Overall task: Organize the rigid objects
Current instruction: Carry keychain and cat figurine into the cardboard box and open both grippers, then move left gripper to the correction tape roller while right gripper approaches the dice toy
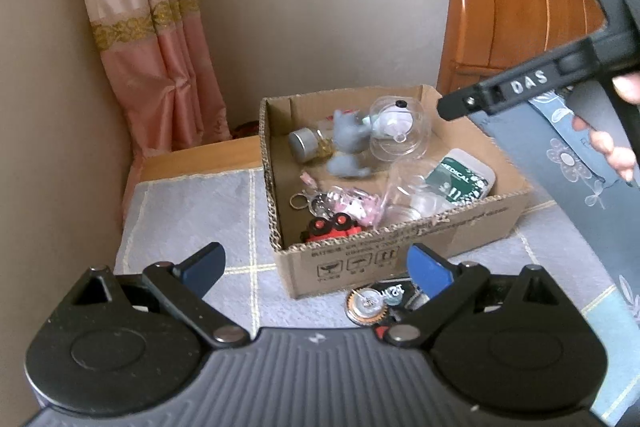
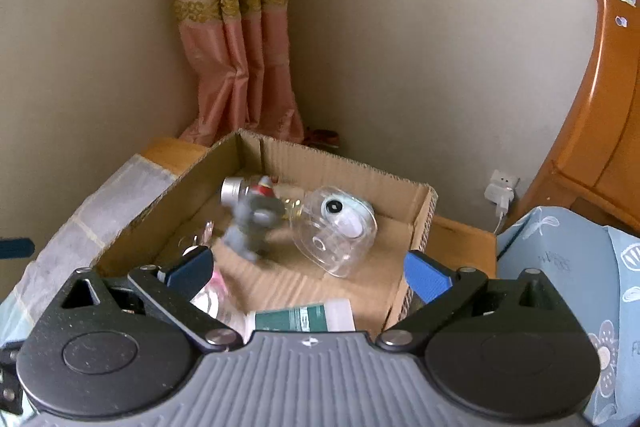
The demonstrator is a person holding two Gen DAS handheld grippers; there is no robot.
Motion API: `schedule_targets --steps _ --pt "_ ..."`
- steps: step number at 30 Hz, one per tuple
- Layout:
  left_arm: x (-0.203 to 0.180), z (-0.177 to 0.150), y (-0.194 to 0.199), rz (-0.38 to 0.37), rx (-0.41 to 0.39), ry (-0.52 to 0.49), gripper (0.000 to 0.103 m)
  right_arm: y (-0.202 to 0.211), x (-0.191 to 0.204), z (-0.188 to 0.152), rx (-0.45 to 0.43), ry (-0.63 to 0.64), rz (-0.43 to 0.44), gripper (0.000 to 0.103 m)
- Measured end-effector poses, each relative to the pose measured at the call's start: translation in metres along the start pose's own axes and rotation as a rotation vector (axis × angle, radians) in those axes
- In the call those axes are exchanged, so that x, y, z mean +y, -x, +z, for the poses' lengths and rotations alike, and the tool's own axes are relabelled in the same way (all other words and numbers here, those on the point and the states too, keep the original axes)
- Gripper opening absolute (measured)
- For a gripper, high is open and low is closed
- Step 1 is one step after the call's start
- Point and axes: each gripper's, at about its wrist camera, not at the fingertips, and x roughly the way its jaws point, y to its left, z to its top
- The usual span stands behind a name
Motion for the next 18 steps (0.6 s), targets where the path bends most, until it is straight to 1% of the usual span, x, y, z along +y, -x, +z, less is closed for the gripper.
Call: schedule_targets --steps 5,8,12,15,18 --pt "0.001 -0.005 0.004 -0.001 0.003 0.027 0.097 0.018 0.001 -0.017 -0.007 -0.018 -0.005 0.103" --pt "0.002 -0.007 0.008 0.014 0.002 0.033 0.097 0.028 0.003 -0.03 -0.003 -0.048 0.006 0.103" --pt "0.009 -0.012 0.011 0.074 -0.012 0.056 0.097 0.038 0.013 -0.056 0.004 -0.074 0.033 0.103" --pt "0.021 -0.018 0.01 0.117 -0.01 0.105 0.097 0.039 0.03 -0.078 0.021 -0.069 0.061 0.103" --pt "0.033 -0.025 0.01 0.154 -0.007 0.16 0.097 0.032 0.053 -0.095 0.056 -0.048 0.096 0.103"
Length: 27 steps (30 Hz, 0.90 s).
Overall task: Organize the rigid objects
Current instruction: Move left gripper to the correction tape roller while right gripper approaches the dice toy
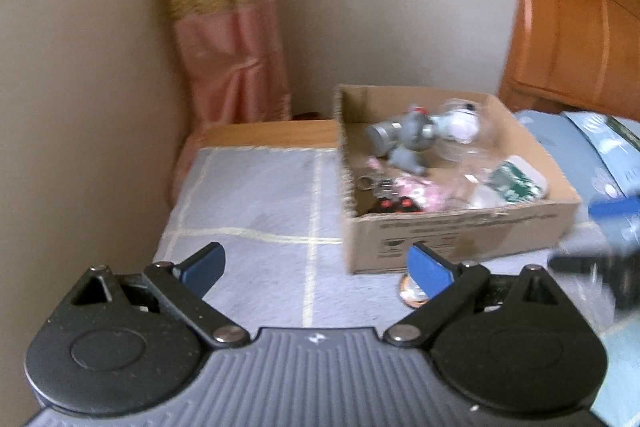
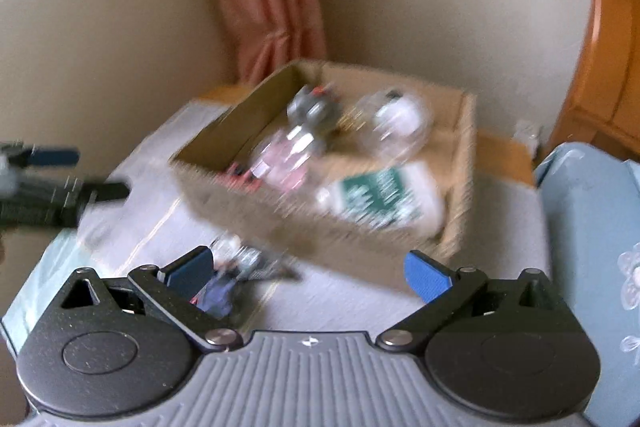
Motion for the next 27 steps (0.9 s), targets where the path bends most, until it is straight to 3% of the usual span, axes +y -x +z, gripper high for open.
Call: schedule_targets --steps 9,14,17,27 --pt "0.019 -0.011 0.004 0.033 -0.013 0.029 0.097 -0.066 0.06 -0.021 0.103 0.055 0.047 0.103" --pt "0.022 -0.014 0.004 0.027 -0.01 0.034 0.098 -0.098 0.069 -0.025 0.124 0.013 -0.037 0.103" --pt "0.019 -0.017 0.002 0.012 -0.002 0.014 0.098 -0.099 0.069 -0.028 0.094 0.005 -0.105 0.103" --pt "-0.013 -0.024 -0.02 -0.088 0.013 -0.083 0.098 -0.075 0.031 -0.052 0.082 -0.077 -0.185 0.103"
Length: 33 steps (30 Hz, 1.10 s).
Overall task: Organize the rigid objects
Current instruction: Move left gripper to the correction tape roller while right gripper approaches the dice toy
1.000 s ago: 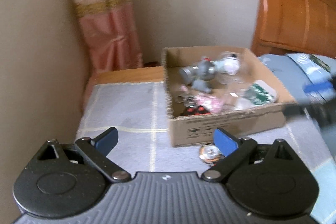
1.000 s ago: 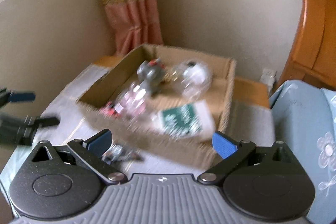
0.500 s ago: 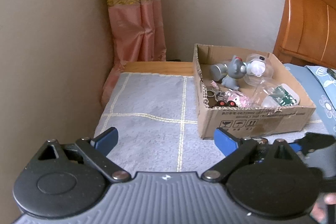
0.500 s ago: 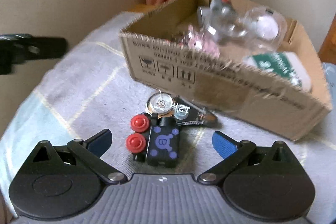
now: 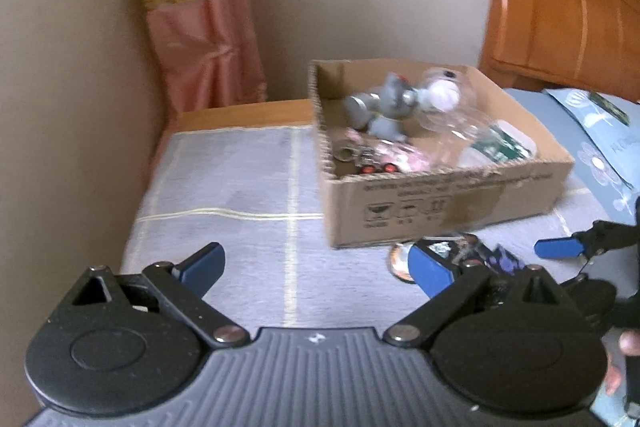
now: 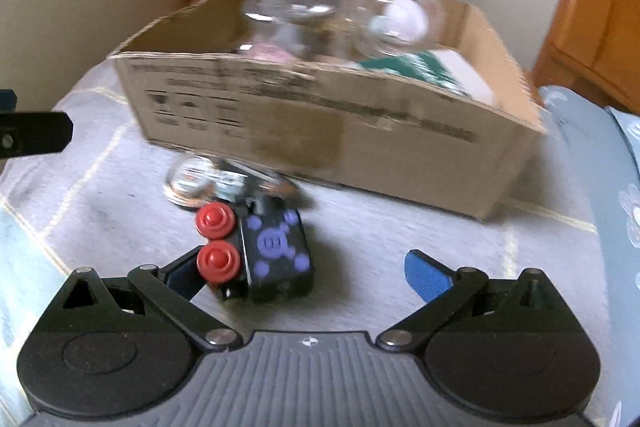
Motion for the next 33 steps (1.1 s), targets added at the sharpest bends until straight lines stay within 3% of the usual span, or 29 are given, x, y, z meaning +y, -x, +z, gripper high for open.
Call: schedule_targets --steps 8,16,24,29,33 --pt "-0.033 -0.001 -0.034 -0.077 0.04 -0.073 0.098 0.009 -0.04 -0.012 -0.025 -0.062 -0.052 0.103" --pt "-0.061 -0.006 -0.066 -0.102 0.092 -0.14 0.098 0.012 -0.055 -0.018 -0.059 -0.065 -0.054 0.103" --pt "-0.043 -0.013 -0.079 -0.092 0.124 -0.096 0.1 0.012 -0.062 -0.022 -0.08 -0.046 -0.038 0.103" --pt "-0.033 -0.019 -0.07 -0.045 0.105 -0.099 0.101 0.011 -0.062 -0.021 -0.084 -0.043 -0.037 0.103" --pt "-0.044 -0.019 -0.067 -0.088 0.112 -0.111 0.101 0.011 -0.061 -0.021 -0.086 -0.047 -0.04 0.103"
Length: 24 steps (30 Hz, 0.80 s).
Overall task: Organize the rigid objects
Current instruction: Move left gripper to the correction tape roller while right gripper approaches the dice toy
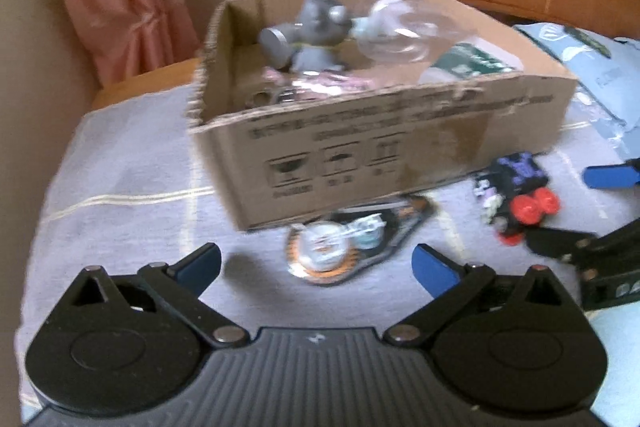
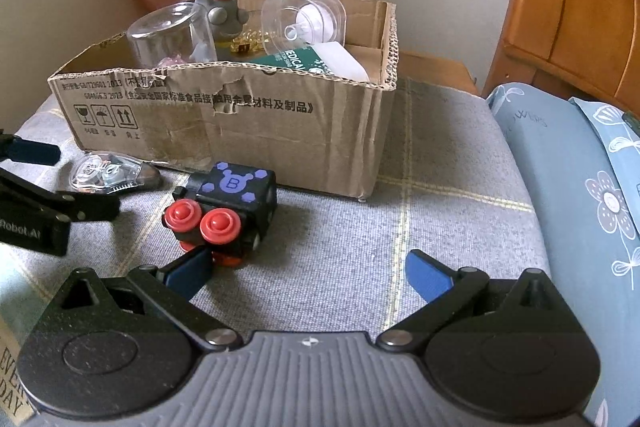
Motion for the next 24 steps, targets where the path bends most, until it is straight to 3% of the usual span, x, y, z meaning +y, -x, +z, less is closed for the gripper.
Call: schedule_targets --steps 3,9,19,24 --pt "-0.004 0.009 -0.006 -0.047 0.013 0.044 0.102 0.0 0.0 0.0 -0.001 0.0 0.0 0.103" --pt "-0.014 0.016 -0.015 0.017 0.009 0.074 0.102 0.0 0.001 0.0 -0.002 -0.003 -0.003 0.103" --pt "0.014 -0.002 0.0 0.061 0.01 0.111 0.102 0.0 0.001 -0.001 -0.009 -0.001 -0.001 0.103" --pt "0.002 0.008 -0.007 0.06 0.022 0.116 0.102 0.0 0.002 -0.001 -0.01 -0.003 -0.003 0.103"
